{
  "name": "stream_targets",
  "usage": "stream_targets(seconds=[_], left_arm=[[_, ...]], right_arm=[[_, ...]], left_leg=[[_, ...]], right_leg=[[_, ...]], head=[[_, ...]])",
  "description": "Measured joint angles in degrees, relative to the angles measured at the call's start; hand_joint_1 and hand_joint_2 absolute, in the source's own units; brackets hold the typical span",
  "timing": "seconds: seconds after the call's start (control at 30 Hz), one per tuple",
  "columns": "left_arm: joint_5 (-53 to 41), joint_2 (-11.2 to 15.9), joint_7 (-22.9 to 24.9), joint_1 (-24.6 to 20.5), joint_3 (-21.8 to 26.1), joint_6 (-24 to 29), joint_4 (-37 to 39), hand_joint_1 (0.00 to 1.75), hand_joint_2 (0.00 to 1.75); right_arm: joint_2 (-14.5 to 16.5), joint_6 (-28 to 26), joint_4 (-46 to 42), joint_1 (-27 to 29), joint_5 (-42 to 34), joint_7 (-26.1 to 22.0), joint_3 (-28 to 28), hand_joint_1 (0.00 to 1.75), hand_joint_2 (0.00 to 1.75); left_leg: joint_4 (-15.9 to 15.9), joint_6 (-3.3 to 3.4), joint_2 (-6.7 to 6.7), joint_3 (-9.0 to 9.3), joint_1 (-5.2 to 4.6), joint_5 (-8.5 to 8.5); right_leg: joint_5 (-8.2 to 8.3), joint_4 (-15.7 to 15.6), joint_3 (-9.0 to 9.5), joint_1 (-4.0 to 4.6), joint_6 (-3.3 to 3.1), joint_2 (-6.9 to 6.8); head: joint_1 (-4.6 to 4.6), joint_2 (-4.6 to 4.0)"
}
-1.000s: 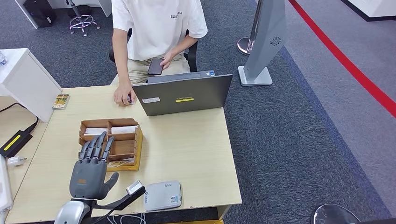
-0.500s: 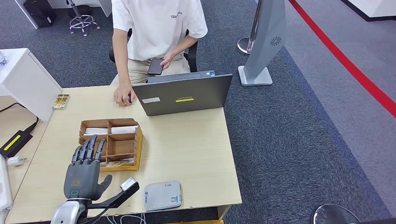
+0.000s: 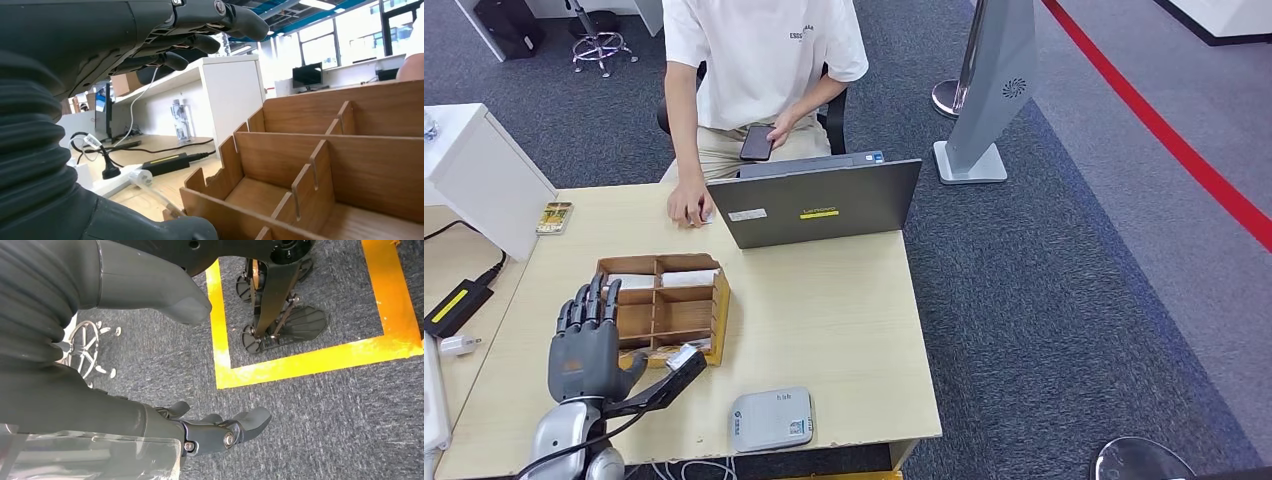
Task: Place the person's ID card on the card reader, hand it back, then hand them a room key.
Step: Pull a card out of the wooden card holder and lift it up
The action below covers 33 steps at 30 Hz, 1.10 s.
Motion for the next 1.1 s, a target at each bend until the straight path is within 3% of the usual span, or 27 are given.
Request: stream_targets(seconds=[0.4,1.1], left_arm=[[-0.02,-0.56,1.34,-2.53,-1.3,0.64,4.13,0.0,1.75],[-0.02,-1.4,0.92,-2.86,-2.1,0.62,5.27,0.0,1.75]], right_arm=[[0.04,0.1,0.0,-0.08,0.69,0.26,0.0,0.0,1.75],[0.12,0.15,0.0,-0.09,0.81,0.26,-0.01,0.0,1.75]], left_leg=[[0.0,0.0,0.01,-0.01,0.0,0.0],[0.0,0.0,0.01,-0.01,0.0,0.0]], right_leg=[[0.0,0.0,-0.02,0.0,0.0,0.01],[0.0,0.0,-0.02,0.0,0.0,0.01]], head=[[-0.01,0.0],[0.01,0.0]])
